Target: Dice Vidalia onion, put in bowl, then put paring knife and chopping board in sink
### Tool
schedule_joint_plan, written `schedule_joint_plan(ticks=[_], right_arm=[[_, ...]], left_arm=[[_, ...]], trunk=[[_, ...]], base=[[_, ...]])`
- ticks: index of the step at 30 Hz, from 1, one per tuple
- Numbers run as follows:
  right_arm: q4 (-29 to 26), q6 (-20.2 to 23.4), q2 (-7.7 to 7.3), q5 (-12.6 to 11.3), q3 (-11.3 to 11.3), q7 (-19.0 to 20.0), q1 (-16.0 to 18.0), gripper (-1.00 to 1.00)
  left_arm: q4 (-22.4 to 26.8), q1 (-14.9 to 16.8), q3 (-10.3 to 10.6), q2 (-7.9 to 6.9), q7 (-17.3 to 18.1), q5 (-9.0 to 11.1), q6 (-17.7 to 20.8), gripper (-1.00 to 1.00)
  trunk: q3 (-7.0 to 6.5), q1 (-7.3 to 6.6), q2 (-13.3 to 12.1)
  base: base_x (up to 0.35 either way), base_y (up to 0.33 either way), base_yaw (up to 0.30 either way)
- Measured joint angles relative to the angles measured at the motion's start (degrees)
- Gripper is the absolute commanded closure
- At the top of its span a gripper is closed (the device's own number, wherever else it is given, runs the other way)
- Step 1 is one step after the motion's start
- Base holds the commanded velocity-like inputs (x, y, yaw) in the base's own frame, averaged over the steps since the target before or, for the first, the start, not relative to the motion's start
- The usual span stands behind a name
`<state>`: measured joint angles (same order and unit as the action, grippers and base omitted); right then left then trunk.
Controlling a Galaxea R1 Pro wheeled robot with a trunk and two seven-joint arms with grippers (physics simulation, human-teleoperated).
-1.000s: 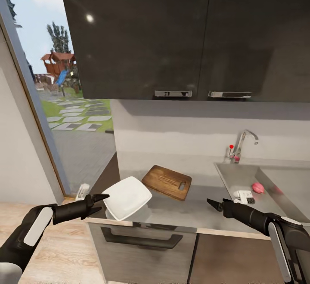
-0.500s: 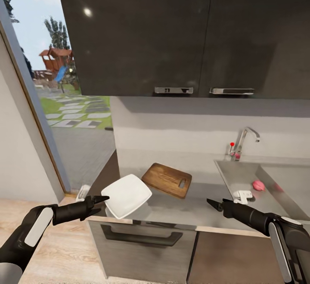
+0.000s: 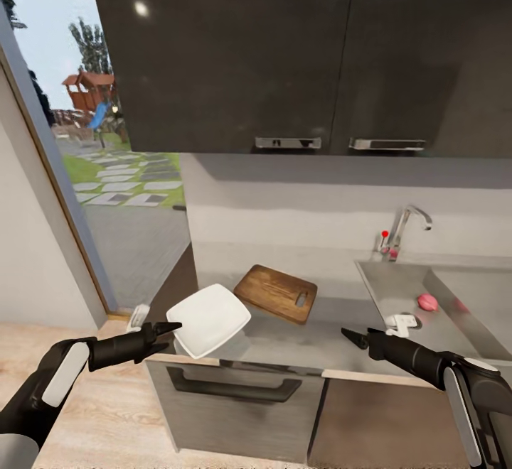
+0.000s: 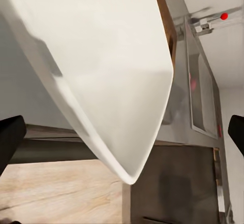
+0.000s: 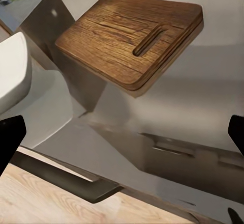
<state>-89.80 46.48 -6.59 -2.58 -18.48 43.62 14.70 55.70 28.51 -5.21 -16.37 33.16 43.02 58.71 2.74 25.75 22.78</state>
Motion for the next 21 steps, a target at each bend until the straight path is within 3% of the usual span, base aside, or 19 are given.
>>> schedule_joint_plan(ticks=[21], right_arm=[[0.0, 0.1, 0.08, -0.1, -0.1, 0.0, 0.0, -1.0]], left_arm=[[-0.5, 0.0, -0.3, 0.1, 0.1, 0.4, 0.0, -1.0]], trunk=[[0.76, -0.01, 0.0]], base=[[0.032, -0.016, 0.0]])
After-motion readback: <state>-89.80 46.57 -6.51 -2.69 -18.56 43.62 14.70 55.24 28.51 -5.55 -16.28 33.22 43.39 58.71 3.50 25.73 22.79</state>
